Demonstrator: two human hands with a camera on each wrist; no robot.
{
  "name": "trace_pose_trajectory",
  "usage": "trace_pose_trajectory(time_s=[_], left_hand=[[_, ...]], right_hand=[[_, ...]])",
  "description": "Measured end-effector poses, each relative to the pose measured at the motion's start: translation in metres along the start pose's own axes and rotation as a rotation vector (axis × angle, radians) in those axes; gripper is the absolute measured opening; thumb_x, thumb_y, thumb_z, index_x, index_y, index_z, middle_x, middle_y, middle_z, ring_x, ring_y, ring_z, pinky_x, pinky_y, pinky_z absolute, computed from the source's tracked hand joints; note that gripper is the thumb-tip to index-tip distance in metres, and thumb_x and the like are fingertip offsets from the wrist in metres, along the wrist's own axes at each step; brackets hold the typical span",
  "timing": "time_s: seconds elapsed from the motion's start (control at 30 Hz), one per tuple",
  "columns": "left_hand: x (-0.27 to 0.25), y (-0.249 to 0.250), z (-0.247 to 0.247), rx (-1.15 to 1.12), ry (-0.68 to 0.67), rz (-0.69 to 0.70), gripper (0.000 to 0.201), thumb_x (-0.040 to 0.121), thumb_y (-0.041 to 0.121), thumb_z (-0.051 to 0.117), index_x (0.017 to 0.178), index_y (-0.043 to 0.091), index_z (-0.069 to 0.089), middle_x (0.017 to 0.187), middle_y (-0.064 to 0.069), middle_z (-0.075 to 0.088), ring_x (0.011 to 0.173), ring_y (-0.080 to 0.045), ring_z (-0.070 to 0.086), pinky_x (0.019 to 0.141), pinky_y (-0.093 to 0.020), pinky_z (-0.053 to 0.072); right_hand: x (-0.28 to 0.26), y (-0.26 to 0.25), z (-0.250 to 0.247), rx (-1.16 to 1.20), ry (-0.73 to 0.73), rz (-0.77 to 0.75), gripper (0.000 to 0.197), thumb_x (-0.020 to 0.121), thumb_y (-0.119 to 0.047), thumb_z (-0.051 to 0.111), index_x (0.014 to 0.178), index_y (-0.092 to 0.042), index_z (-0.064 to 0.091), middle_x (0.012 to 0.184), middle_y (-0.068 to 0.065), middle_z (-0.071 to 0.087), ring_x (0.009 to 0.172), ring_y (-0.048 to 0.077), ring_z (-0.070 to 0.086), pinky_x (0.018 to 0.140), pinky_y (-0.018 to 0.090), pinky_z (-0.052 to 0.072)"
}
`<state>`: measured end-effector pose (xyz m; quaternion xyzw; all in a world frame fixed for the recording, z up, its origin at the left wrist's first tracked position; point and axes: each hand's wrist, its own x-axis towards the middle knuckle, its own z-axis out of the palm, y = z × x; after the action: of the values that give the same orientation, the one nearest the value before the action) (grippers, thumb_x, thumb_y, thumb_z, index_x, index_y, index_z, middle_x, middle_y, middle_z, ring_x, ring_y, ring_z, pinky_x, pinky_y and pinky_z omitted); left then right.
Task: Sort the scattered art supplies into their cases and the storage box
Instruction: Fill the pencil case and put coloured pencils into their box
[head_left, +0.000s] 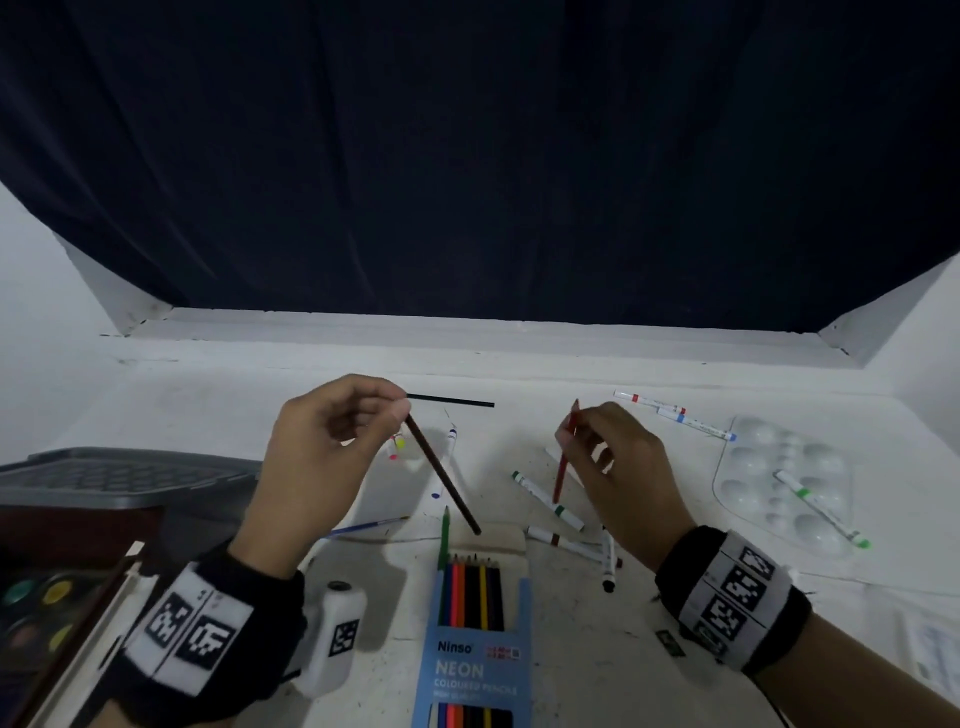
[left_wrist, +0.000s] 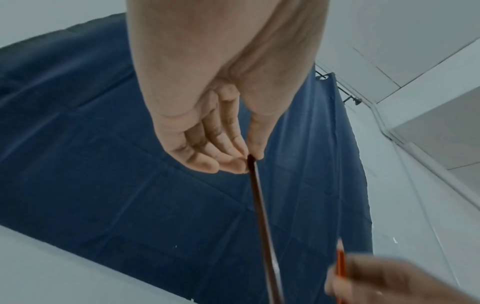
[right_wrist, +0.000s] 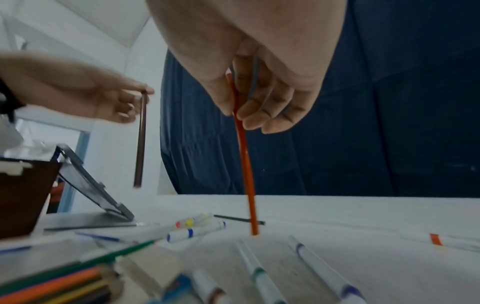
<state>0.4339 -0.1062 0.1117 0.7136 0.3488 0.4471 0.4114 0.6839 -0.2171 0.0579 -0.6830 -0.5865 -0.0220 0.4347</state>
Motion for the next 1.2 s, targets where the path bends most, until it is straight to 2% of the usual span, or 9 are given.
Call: trace_pose_trajectory(time_s=[0.1, 0.17, 0.23, 0.43, 0.7, 0.83, 0.93, 1.07, 1.2], left_hand=[[-0.004, -0.011, 0.017, -0.067, -0.062, -0.023, 0.005, 0.088, 0.013, 0.071, 0.092, 0.014, 0.074, 0.084, -0.004, 0.076, 0.079, -0.022, 0.072, 0.078, -0.027, 0.058], [-0.006, -0.019, 0.03, -0.088, -0.106, -0.052, 0.005, 0.09, 0.009, 0.069, 0.093, 0.011, 0.073, 0.082, -0.006, 0.075, 0.074, -0.019, 0.073, 0.075, -0.023, 0.057], [-0.005, -0.027, 0.043, -0.087, -0.143, -0.069, 0.005, 0.091, 0.008, 0.068, 0.093, 0.008, 0.073, 0.081, -0.006, 0.075, 0.072, -0.02, 0.073, 0.073, -0.023, 0.056], [0.006, -0.044, 0.073, -0.008, -0.242, -0.071, 0.006, 0.091, 0.011, 0.07, 0.092, 0.014, 0.074, 0.078, 0.005, 0.075, 0.071, -0.014, 0.073, 0.077, -0.029, 0.059], [0.02, -0.07, 0.1, 0.226, -0.351, 0.027, 0.006, 0.091, 0.014, 0.071, 0.092, 0.018, 0.075, 0.074, 0.007, 0.074, 0.067, -0.002, 0.07, 0.073, -0.016, 0.054], [0.016, -0.086, 0.101, 0.39, -0.493, 0.03, 0.016, 0.092, 0.016, 0.07, 0.108, 0.012, 0.075, 0.086, 0.002, 0.077, 0.074, 0.0, 0.071, 0.077, -0.01, 0.054], [0.012, -0.095, 0.099, 0.52, -0.562, 0.022, 0.024, 0.092, 0.019, 0.071, 0.114, 0.013, 0.073, 0.098, -0.001, 0.077, 0.084, -0.005, 0.07, 0.084, -0.017, 0.055], [0.008, -0.098, 0.1, 0.632, -0.745, -0.023, 0.045, 0.086, 0.034, 0.075, 0.127, 0.017, 0.066, 0.117, 0.0, 0.069, 0.097, -0.005, 0.063, 0.082, -0.012, 0.049], [-0.001, -0.09, 0.101, 0.716, -0.853, 0.034, 0.058, 0.087, 0.04, 0.073, 0.137, 0.014, 0.057, 0.129, -0.002, 0.063, 0.113, -0.014, 0.06, 0.093, -0.023, 0.048]], right_hand=[[-0.01, -0.019, -0.009, 0.25, 0.028, 0.175, 0.011, 0.1, -0.027, 0.052, 0.093, -0.022, 0.059, 0.076, -0.005, 0.062, 0.067, 0.01, 0.06, 0.06, 0.019, 0.049], [-0.019, -0.022, -0.008, 0.393, -0.012, 0.283, 0.014, 0.102, -0.026, 0.049, 0.092, -0.02, 0.057, 0.071, 0.002, 0.064, 0.06, 0.019, 0.061, 0.059, 0.033, 0.054], [-0.028, -0.018, -0.002, 0.432, -0.052, 0.342, 0.012, 0.102, -0.023, 0.048, 0.097, -0.017, 0.057, 0.078, 0.003, 0.064, 0.06, 0.022, 0.063, 0.057, 0.039, 0.056], [-0.04, -0.002, 0.019, 0.408, -0.187, 0.426, 0.03, 0.1, -0.015, 0.052, 0.127, -0.02, 0.041, 0.088, 0.009, 0.066, 0.058, 0.018, 0.068, 0.055, 0.028, 0.057], [-0.029, 0.002, 0.026, 0.336, -0.202, 0.353, 0.048, 0.099, -0.007, 0.052, 0.139, -0.02, 0.028, 0.082, 0.009, 0.063, 0.056, 0.016, 0.066, 0.057, 0.027, 0.058], [-0.022, 0.004, 0.028, 0.337, -0.21, 0.366, 0.046, 0.099, -0.007, 0.052, 0.137, -0.021, 0.03, 0.084, 0.01, 0.063, 0.056, 0.017, 0.066, 0.057, 0.027, 0.058], [-0.013, 0.009, 0.033, 0.33, -0.197, 0.376, 0.044, 0.098, -0.006, 0.053, 0.135, -0.021, 0.032, 0.087, 0.011, 0.063, 0.056, 0.016, 0.066, 0.055, 0.022, 0.054], [-0.006, 0.015, 0.043, 0.22, -0.251, 0.352, 0.046, 0.097, -0.007, 0.055, 0.136, -0.018, 0.033, 0.09, 0.011, 0.063, 0.061, 0.017, 0.067, 0.058, 0.023, 0.056], [-0.003, 0.02, 0.054, 0.038, -0.444, 0.355, 0.049, 0.095, -0.019, 0.061, 0.138, -0.014, 0.038, 0.106, 0.009, 0.063, 0.083, 0.025, 0.067, 0.079, 0.041, 0.057]])
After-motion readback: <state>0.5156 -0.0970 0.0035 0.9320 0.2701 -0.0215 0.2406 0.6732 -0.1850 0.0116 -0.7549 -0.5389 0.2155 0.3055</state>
